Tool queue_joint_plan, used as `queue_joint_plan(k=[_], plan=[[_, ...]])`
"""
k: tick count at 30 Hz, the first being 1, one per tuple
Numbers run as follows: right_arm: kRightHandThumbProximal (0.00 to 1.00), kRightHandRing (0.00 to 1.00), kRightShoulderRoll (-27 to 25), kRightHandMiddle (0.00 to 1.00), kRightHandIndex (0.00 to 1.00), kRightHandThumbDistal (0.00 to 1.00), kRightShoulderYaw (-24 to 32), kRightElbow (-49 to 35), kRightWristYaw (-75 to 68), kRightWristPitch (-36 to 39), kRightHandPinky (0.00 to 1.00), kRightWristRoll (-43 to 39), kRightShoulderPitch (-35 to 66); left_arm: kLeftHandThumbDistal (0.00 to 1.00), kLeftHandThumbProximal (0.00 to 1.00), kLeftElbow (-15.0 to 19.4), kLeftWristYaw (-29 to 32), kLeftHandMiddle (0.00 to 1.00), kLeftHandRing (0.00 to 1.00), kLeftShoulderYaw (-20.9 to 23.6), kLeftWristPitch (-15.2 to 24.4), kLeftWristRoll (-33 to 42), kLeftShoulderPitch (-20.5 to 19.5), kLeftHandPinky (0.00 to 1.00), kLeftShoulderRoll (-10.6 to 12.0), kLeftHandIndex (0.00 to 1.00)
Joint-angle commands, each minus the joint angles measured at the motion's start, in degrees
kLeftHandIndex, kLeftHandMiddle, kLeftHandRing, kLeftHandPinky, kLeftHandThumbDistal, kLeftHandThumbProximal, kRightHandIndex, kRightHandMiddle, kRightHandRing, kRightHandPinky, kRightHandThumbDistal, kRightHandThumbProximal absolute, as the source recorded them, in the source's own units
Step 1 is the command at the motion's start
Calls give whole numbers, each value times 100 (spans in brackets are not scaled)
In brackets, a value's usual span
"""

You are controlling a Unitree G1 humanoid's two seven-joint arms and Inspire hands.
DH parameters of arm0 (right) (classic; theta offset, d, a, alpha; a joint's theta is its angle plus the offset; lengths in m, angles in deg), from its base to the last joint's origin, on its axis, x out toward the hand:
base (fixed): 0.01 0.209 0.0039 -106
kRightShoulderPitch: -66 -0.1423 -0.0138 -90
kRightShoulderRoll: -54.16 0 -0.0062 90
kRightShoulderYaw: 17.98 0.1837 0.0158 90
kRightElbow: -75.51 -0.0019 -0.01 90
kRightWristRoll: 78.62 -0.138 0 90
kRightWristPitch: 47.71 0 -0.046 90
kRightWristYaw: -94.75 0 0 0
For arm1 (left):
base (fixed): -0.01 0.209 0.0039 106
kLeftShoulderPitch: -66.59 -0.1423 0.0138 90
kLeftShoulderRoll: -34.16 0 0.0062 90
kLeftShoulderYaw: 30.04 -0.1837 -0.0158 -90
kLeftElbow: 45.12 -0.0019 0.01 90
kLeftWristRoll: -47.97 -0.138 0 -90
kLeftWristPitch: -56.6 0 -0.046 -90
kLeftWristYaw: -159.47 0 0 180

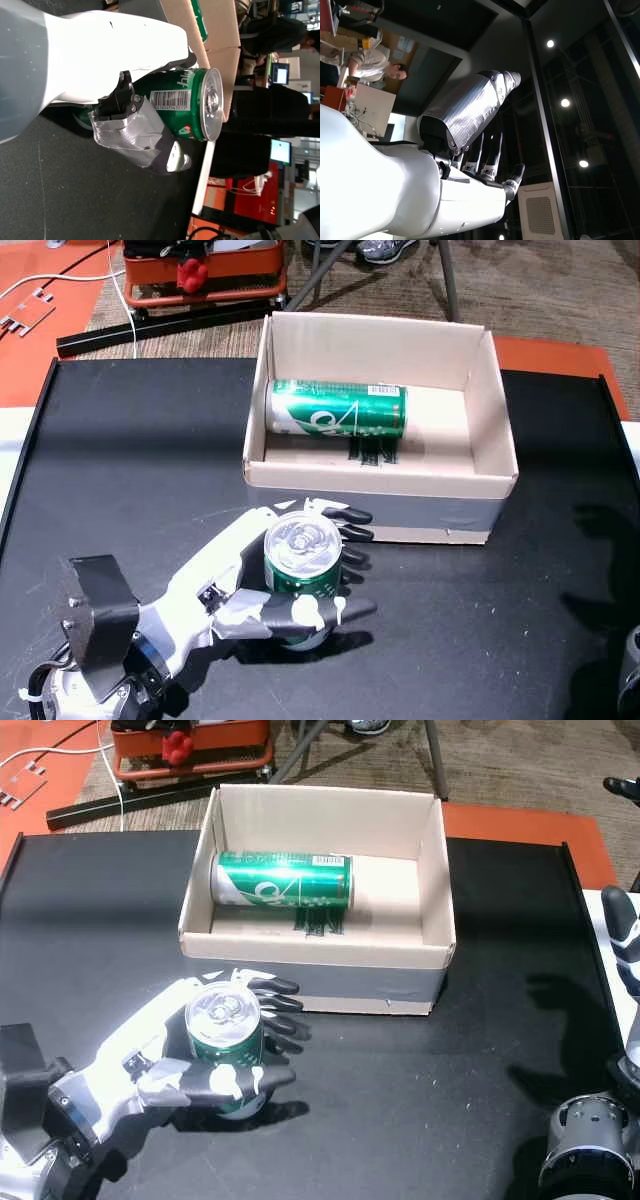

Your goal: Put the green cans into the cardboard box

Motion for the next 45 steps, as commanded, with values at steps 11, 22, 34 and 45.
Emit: queue_joint_plan(k=[11, 22, 34, 45], plan=[[65, 61, 59, 56, 59, 100, -24, -75, 22, 110, 87, 7, 94, 81, 0, -52, 345, 60, 63, 328, -251, 222, -42, 68, 32, 55], [68, 62, 99, 56, 58, 100, -43, -138, -1, 181, 88, 20, 142, 84, 0, -62, 398, 58, 59, 369, -337, 248, -59, 61, 44, 53], [68, 62, 96, 56, 58, 100, -74, -141, -41, 263, 88, 23, 163, 83, 5, -69, 475, 41, 39, 596, -630, 481, -68, 36, 119, 46], [65, 62, 91, 55, 56, 100, -77, -124, -46, 223, 88, 11, 145, 83, 5, -60, 567, 23, 23, 673, -868, 524, -35, 17, 122, 27]])
